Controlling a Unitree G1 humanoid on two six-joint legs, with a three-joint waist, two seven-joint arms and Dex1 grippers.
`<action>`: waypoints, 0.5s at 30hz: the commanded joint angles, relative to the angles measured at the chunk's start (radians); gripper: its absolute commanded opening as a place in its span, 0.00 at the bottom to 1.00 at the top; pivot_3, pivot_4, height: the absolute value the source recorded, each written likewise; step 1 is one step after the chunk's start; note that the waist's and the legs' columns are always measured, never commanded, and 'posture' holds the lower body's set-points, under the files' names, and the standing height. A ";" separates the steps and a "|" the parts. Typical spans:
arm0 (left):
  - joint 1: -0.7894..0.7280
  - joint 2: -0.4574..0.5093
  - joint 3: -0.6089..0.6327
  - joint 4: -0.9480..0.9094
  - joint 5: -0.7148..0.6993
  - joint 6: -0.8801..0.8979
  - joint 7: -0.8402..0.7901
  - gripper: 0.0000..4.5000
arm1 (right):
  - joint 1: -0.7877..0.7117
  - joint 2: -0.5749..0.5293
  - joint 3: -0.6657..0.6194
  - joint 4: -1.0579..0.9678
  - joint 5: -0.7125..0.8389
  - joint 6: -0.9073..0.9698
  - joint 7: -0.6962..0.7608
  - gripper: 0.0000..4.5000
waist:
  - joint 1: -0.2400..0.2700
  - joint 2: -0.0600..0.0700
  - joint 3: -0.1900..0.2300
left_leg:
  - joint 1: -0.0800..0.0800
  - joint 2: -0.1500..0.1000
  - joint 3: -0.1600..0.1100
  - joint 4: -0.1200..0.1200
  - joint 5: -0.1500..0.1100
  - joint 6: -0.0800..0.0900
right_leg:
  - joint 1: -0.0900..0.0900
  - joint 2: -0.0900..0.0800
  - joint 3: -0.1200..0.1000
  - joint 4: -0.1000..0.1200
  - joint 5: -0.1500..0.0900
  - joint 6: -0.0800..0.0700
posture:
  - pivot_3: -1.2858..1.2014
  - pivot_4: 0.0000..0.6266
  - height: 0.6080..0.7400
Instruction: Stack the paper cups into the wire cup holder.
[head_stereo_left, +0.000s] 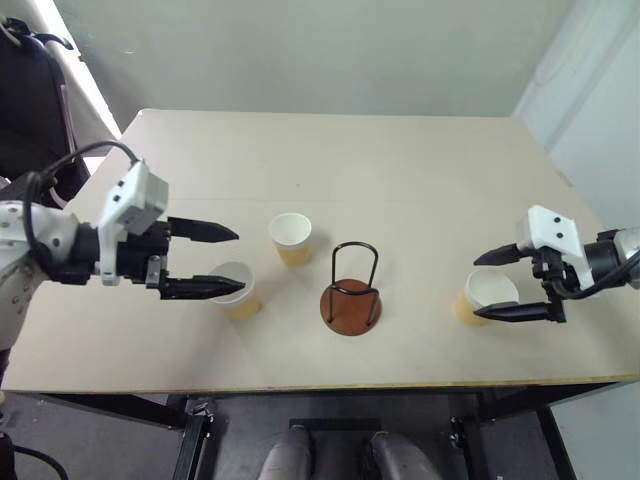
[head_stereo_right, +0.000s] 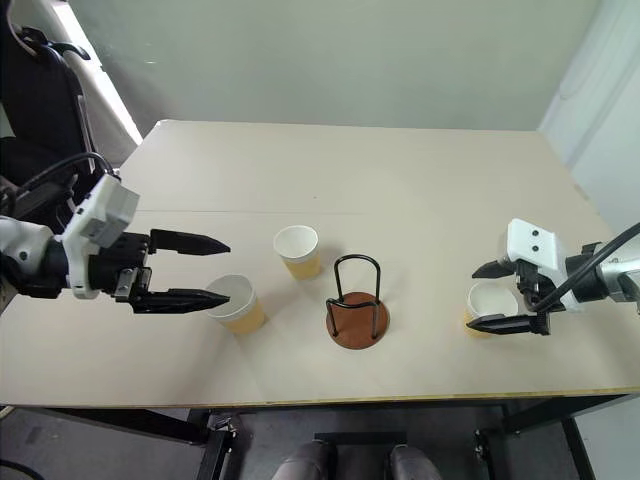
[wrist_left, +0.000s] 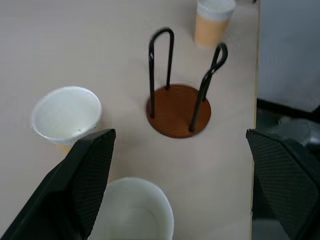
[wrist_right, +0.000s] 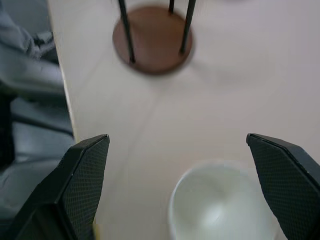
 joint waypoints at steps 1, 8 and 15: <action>-0.023 0.005 0.000 0.000 0.021 -0.027 -0.004 1.00 | -0.007 -0.019 0.008 -0.014 -0.028 -0.014 -0.025 0.99 | 0.000 0.000 0.000 | 0.000 0.000 0.000 0.000 0.000 0.000 | 0.001 0.000 0.000 0.000 0.000 0.000 | 0.52 0.24 1.00; 0.018 0.013 0.087 -0.064 -0.061 -0.005 -0.044 1.00 | 0.044 -0.048 0.064 0.008 -0.098 -0.064 -0.022 0.99 | 0.005 0.000 0.000 | -0.002 0.000 0.000 0.000 -0.001 0.003 | 0.000 0.000 0.000 -0.001 0.000 0.001 | 0.52 0.24 1.00; 0.074 -0.018 0.191 -0.107 -0.129 -0.015 -0.038 1.00 | 0.075 -0.058 0.085 0.016 -0.125 -0.084 -0.009 0.99 | 0.007 0.000 0.000 | -0.001 0.000 0.000 0.001 -0.002 0.003 | 0.001 0.000 0.000 -0.001 -0.001 0.002 | 0.52 0.24 1.00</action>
